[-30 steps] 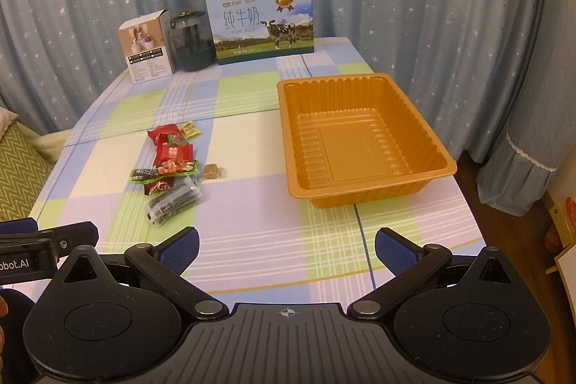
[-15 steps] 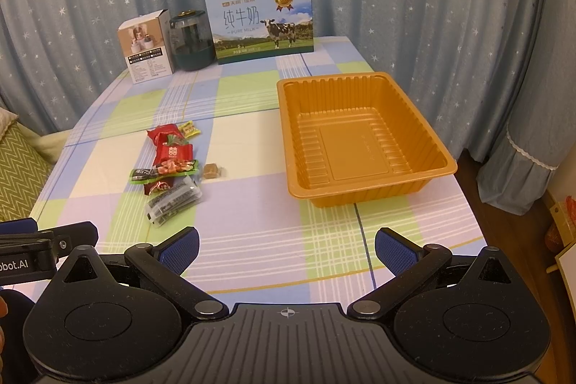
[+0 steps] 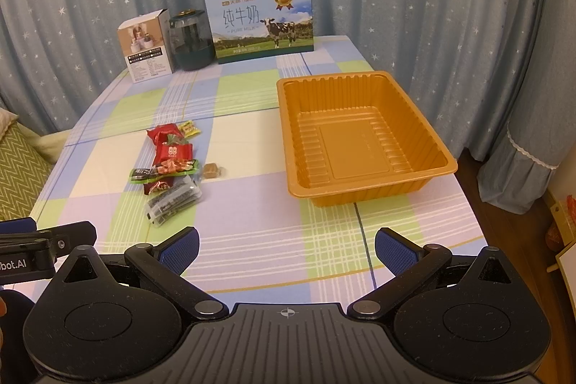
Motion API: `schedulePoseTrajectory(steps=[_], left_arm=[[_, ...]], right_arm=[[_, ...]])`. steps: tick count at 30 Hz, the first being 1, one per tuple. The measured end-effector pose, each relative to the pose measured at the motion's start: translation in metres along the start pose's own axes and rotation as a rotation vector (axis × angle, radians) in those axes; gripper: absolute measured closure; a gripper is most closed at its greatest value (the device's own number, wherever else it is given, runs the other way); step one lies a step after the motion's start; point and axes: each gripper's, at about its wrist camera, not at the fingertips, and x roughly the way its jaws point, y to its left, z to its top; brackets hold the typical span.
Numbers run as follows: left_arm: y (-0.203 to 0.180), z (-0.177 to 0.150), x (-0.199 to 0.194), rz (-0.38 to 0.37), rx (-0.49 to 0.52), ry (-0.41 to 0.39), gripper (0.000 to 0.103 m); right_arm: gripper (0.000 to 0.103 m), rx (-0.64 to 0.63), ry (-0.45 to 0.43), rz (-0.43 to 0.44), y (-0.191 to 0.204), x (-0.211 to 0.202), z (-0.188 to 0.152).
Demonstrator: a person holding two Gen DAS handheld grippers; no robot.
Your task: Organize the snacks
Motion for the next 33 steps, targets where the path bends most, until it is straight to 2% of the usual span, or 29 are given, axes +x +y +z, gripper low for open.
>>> schedulePoseTrajectory(steps=[16, 21, 26, 30, 33], left_arm=[[0.004, 0.003, 0.005, -0.016, 0.017, 0.004, 0.000], [0.012, 0.005, 0.019, -0.022, 0.029, 0.010, 0.000], [0.018, 0.010, 0.046, -0.028, 0.101, 0.028, 0.001], [0.024, 0.015, 0.073, -0.050, 0.155, 0.037, 0.012], [0.027, 0.019, 0.092, -0.079, 0.196, 0.040, 0.015]], right_arm=[[0.000, 0.005, 0.002, -0.004, -0.003, 0.006, -0.001], [0.000, 0.007, 0.002, -0.005, -0.005, 0.018, -0.004], [0.000, 0.017, -0.005, 0.001, -0.007, 0.030, -0.002], [0.001, 0.035, -0.008, 0.013, -0.009, 0.045, 0.000], [0.001, 0.052, -0.002, 0.022, -0.009, 0.059, 0.000]])
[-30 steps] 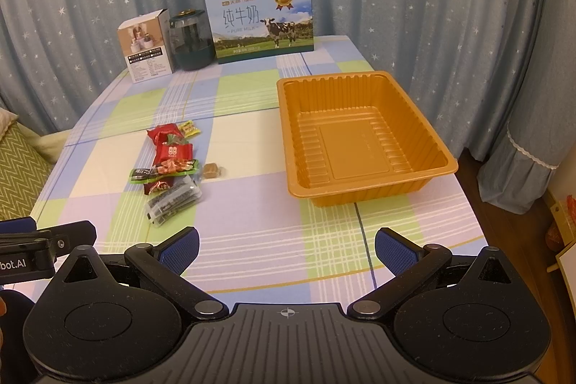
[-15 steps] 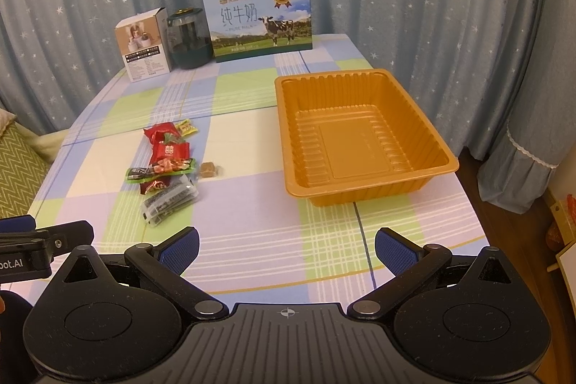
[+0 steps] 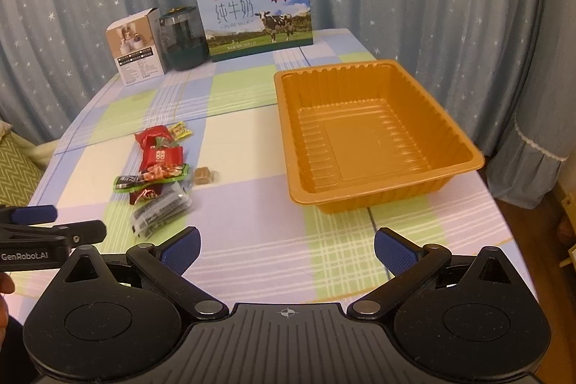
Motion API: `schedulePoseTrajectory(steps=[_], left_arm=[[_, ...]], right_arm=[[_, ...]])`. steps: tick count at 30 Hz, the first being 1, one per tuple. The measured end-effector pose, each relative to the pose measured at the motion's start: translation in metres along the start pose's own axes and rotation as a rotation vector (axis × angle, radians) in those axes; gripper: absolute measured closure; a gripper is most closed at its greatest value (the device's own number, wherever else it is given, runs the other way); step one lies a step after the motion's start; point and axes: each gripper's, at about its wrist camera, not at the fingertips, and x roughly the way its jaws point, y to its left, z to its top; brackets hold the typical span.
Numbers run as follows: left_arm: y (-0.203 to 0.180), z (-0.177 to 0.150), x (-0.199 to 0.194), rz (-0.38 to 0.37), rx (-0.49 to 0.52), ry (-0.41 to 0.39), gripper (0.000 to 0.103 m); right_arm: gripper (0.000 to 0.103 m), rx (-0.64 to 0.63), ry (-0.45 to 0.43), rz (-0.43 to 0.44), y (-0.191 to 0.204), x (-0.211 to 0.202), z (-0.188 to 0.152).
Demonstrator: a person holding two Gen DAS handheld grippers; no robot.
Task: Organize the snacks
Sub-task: 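Grasp the clear seaweed packet with the left tool while the right tool grasps the wrapped caramel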
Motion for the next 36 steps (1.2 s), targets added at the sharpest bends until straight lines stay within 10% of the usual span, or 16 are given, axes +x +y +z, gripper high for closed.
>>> schedulePoseTrajectory(steps=[5, 20, 36], left_arm=[[0.004, 0.007, 0.030, -0.047, 0.075, 0.018, 0.025], [0.006, 0.014, 0.111, -0.155, 0.266, 0.116, 0.058], [0.030, -0.003, 0.097, -0.065, 0.067, 0.125, 0.067]], right_arm=[[0.022, 0.008, 0.032, 0.022, 0.004, 0.027, 0.001], [0.026, 0.009, 0.090, 0.038, 0.016, 0.073, -0.006], [0.026, -0.062, 0.094, 0.131, 0.039, 0.100, 0.001]])
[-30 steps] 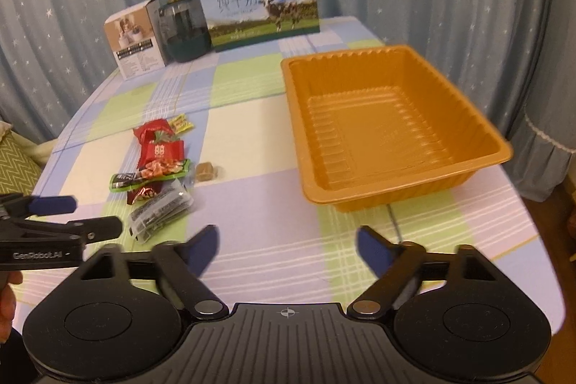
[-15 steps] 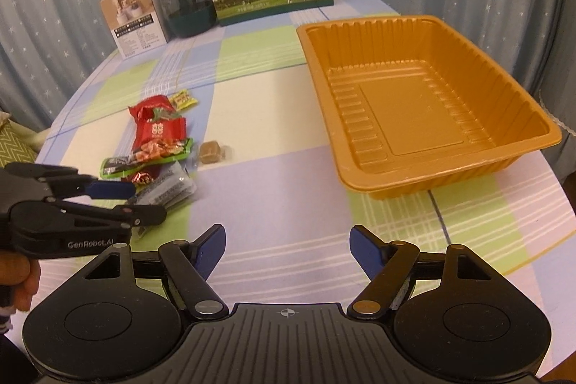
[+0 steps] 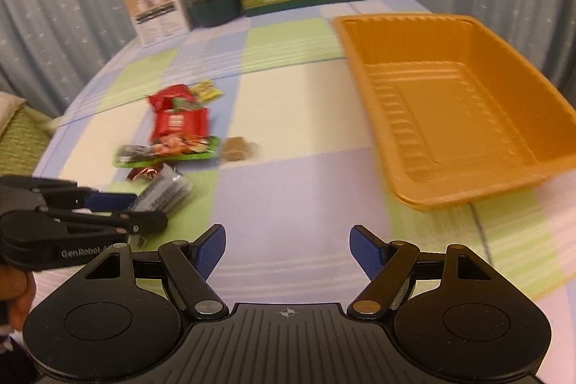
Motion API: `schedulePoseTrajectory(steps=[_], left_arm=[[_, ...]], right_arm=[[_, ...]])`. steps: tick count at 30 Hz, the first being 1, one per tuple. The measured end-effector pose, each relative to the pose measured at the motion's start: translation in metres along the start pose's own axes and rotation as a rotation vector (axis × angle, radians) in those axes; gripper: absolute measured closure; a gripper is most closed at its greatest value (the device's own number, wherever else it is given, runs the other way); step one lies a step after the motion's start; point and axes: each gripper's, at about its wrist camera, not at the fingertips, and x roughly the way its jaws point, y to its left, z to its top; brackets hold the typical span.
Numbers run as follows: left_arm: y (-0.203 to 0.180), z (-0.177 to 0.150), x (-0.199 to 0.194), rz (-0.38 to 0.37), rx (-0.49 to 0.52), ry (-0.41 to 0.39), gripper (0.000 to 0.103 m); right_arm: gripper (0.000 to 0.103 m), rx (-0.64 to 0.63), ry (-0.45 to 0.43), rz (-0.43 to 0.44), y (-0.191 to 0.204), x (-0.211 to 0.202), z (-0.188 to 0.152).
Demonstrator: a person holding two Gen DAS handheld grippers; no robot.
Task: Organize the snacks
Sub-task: 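Grasp the clear seaweed packet with the left tool while the right tool grasps the wrapped caramel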
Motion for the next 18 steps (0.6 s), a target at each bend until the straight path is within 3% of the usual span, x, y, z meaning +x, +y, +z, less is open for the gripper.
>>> schedulePoseTrajectory(steps=[5, 7, 9, 18], left_arm=[[0.019, 0.002, -0.006, 0.070, -0.134, -0.034, 0.067], [0.026, 0.008, -0.006, 0.066, -0.176, -0.037, 0.067], [0.027, 0.011, -0.005, 0.077, -0.186, -0.043, 0.067], [0.030, 0.004, 0.001, 0.071, -0.237, -0.035, 0.067]], right_arm=[[0.027, -0.080, -0.030, 0.026, 0.015, 0.021, 0.017], [0.033, -0.114, -0.034, 0.026, 0.019, 0.032, 0.023], [0.040, -0.133, -0.037, 0.027, 0.021, 0.043, 0.029], [0.040, -0.298, -0.041, 0.023, 0.037, 0.088, 0.045]])
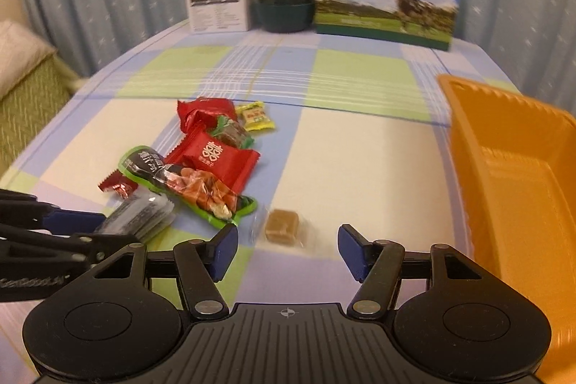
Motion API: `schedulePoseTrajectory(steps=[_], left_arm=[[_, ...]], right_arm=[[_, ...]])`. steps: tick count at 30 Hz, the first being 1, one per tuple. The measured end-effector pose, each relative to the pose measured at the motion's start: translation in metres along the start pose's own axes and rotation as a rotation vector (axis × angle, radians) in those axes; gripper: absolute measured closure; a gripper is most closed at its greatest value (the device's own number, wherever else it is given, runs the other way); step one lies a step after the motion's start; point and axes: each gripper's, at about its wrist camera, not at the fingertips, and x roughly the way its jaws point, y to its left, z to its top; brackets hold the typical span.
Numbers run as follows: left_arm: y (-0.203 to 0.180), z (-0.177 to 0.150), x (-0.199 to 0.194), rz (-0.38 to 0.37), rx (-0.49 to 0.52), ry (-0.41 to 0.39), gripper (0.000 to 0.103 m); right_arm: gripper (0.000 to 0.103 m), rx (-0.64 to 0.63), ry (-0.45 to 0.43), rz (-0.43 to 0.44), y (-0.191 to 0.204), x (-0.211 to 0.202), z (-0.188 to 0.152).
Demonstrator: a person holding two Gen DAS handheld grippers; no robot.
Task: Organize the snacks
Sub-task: 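Grasp the clear seaweed packet with the left tool while the right tool grasps the wrapped caramel, then carry the seaweed packet with the left tool while the right tool carries the caramel over the orange tray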
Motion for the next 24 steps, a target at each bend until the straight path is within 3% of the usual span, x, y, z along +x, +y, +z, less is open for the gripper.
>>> schedulePoseTrajectory(steps=[3, 5, 11, 20, 24], left_arm=[[0.000, 0.000, 0.000, -0.001, -0.007, -0.003, 0.067], [-0.001, -0.001, 0.000, 0.001, -0.007, -0.004, 0.067], [-0.003, -0.002, 0.001, 0.005, 0.005, -0.007, 0.062], [-0.013, -0.003, 0.003, 0.024, 0.041, -0.019, 0.058], [-0.017, -0.005, 0.003, 0.046, 0.075, -0.025, 0.067]], right_arm=[[0.042, -0.012, 0.005, -0.001, -0.002, 0.010, 0.003], [0.053, -0.020, 0.009, 0.007, -0.002, 0.015, 0.002], [0.066, -0.030, -0.012, 0.022, 0.004, 0.010, -0.004], [0.068, 0.011, -0.027, -0.010, 0.008, -0.015, -0.021], [0.068, 0.042, -0.031, -0.030, 0.009, -0.031, -0.028]])
